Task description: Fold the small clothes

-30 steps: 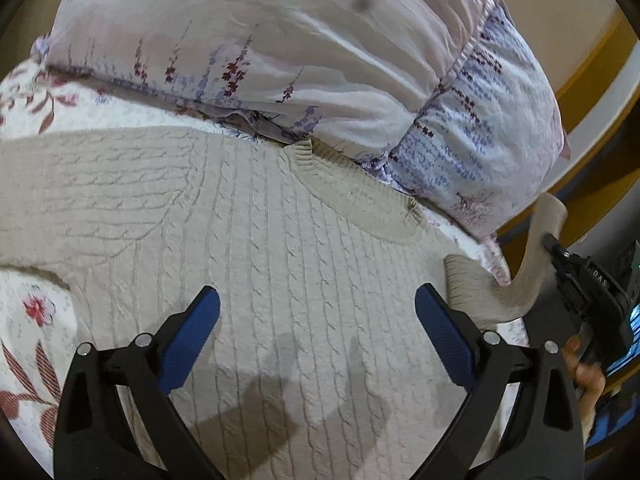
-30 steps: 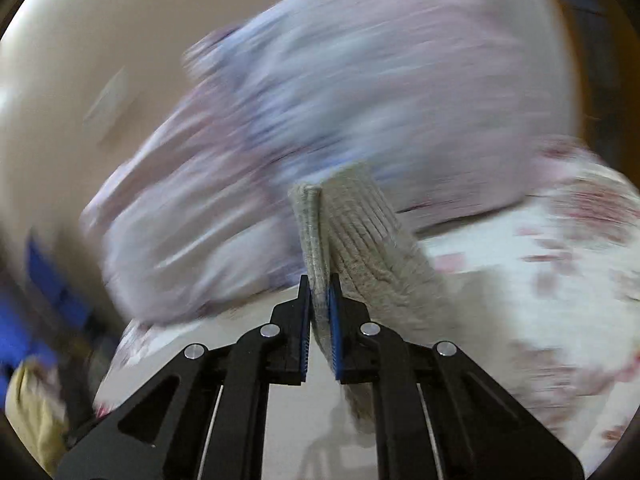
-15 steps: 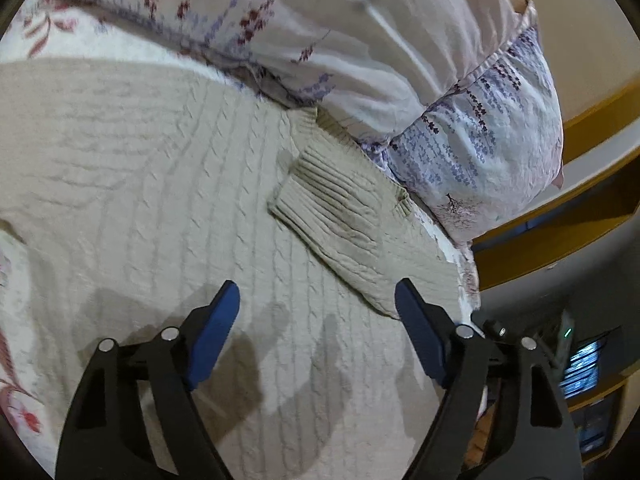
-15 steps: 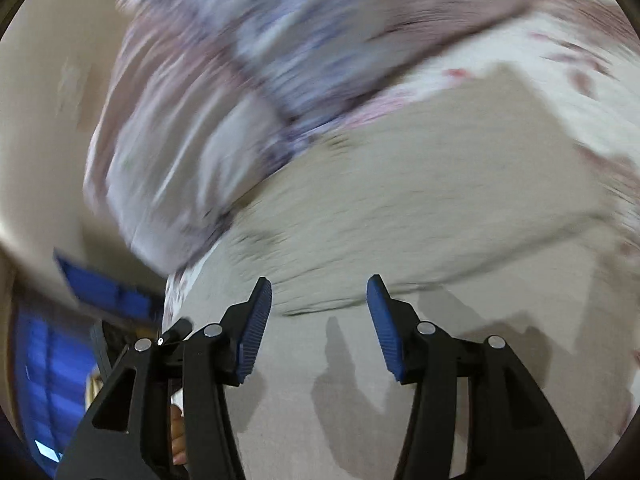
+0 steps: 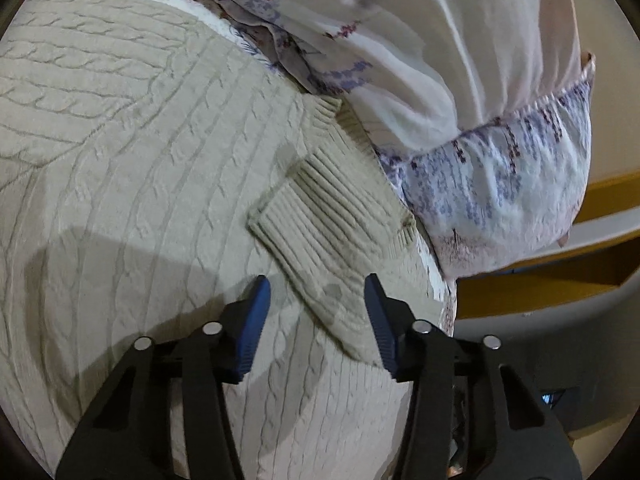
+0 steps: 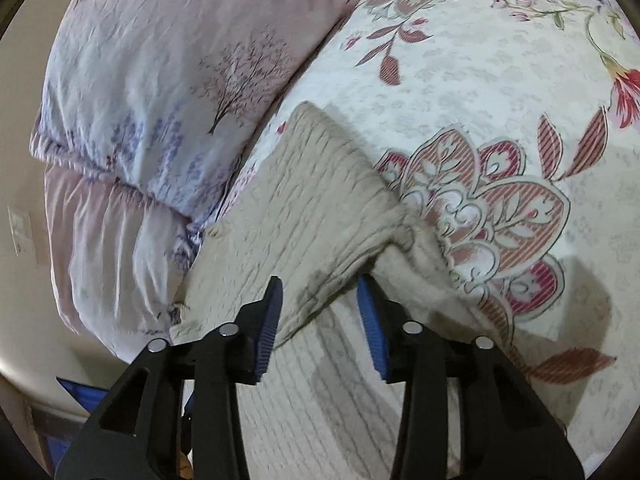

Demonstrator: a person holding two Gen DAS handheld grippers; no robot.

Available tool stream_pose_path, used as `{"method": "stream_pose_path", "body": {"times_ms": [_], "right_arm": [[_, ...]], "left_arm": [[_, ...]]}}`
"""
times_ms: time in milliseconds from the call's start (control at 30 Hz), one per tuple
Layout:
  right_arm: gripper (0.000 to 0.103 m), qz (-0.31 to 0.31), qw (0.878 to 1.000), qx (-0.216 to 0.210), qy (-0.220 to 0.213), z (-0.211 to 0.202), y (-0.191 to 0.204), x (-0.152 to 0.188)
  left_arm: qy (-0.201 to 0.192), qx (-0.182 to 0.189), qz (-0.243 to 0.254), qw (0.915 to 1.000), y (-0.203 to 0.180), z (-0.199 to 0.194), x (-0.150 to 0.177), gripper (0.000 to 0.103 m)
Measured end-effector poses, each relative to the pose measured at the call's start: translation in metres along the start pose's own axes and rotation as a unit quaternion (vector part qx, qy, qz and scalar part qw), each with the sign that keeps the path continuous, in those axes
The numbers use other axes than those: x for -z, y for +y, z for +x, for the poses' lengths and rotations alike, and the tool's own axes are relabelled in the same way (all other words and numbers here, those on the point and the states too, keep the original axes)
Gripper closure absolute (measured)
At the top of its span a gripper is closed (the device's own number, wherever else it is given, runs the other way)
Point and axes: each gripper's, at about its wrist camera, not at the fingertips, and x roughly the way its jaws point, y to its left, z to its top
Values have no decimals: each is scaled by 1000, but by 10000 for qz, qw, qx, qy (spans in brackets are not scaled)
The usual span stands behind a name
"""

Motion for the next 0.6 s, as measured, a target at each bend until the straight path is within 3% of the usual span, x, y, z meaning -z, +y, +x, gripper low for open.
{"method": "stream_pose_path", "body": {"times_ms": [133,200,267,467,600], "right_arm": [[69,24,9998,14,-190,0,-4,-7],[76,-9,9997,73,-246,3,-1,-8],[89,-125,9994,122,-298,4,2,-8],[94,-567,9959,12,-699,-19,18,0],[94,-838,9933,220,-763,-23,23,9]], "left_arm": [[-93,-14,-187,9998,5,4,-8,72],[-139,-17,-224,9997,7,7,-12,80],[-161,-20,-260,9995,8,10,-15,95],[-342,18,-35,9994,7,-11,-16,95],[-464,-79,203,9987,10,-32,-11,95]]}}
